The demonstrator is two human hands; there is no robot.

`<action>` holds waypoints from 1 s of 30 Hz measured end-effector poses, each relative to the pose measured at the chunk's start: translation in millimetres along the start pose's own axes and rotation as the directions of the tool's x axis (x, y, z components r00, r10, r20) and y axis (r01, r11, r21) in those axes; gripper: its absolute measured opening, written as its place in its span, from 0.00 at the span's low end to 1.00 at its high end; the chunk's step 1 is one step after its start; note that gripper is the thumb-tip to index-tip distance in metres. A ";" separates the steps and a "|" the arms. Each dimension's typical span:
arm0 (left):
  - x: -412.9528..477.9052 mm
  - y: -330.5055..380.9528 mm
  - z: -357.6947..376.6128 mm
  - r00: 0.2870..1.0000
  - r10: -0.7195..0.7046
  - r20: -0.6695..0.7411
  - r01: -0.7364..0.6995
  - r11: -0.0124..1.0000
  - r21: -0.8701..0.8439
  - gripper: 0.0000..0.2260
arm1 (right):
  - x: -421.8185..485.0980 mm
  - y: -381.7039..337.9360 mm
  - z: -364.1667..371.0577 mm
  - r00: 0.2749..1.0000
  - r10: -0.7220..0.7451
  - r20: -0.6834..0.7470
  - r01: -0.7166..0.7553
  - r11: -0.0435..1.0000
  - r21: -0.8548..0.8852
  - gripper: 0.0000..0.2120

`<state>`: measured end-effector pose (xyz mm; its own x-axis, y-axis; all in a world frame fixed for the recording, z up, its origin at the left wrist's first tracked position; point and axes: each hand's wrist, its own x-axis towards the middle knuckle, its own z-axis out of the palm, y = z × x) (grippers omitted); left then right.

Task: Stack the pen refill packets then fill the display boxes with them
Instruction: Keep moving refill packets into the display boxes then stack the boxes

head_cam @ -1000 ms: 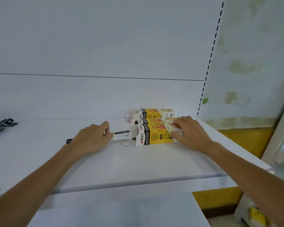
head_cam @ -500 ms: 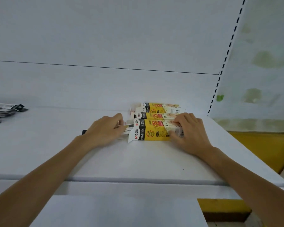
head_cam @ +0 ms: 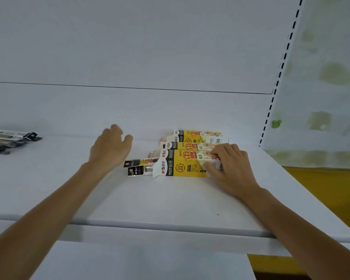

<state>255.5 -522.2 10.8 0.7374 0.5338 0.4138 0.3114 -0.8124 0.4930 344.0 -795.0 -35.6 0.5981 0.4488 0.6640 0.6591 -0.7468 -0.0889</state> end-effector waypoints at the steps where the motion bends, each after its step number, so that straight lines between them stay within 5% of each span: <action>1: -2.5 -7.7 -3.0 0.991 -0.070 0.110 0.057 0.991 0.119 0.16 | 0.3 -0.1 0.9 1.000 -0.003 -0.003 0.003 1.000 -0.006 0.23; 3: -9.8 -17.1 -0.7 0.962 -0.105 0.252 0.083 0.992 0.097 0.12 | 0.8 -0.5 1.9 1.000 -0.006 -0.010 0.005 1.000 -0.011 0.22; 6: -19.3 -18.7 5.9 0.948 -0.006 0.318 0.071 0.979 -0.192 0.03 | 0.6 -1.8 2.3 1.000 0.000 -0.006 -0.001 1.000 -0.017 0.23; 12: -30.5 7.0 21.0 0.949 0.205 0.240 -0.099 0.915 -0.391 0.02 | -2.0 -5.1 -0.7 1.000 0.011 0.009 -0.010 1.000 -0.015 0.25; 15: -30.9 23.0 25.9 0.926 0.268 0.267 -0.142 0.900 -0.412 0.10 | -2.8 -6.7 -2.3 1.000 0.021 0.014 -0.021 1.000 -0.004 0.26; 20: -36.9 23.0 34.3 0.984 0.128 0.122 -0.044 0.846 -0.531 0.09 | -4.3 -8.8 -4.4 0.999 0.032 0.028 -0.032 0.999 -0.010 0.25; 23: -43.6 20.8 32.8 0.953 0.163 0.257 -0.025 0.884 -0.467 0.17 | -3.6 -9.0 -6.1 0.997 0.044 0.058 -0.043 0.999 -0.012 0.26; 26: -45.1 22.4 33.6 0.906 0.166 0.389 0.037 0.885 -0.463 0.14 | -2.0 -7.6 -6.0 0.996 0.052 0.069 -0.052 0.999 -0.001 0.26; 30: -45.0 25.7 33.2 0.932 0.276 0.235 -0.193 0.926 -0.324 0.10 | -1.3 -7.8 -10.4 0.995 0.067 0.070 -0.070 0.997 0.037 0.19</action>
<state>250.2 -574.8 -20.6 0.9142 0.2179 0.3416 -0.0476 -0.7795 0.6245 333.3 -794.9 -28.1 0.6713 0.4310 0.6030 0.6323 -0.7575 -0.1625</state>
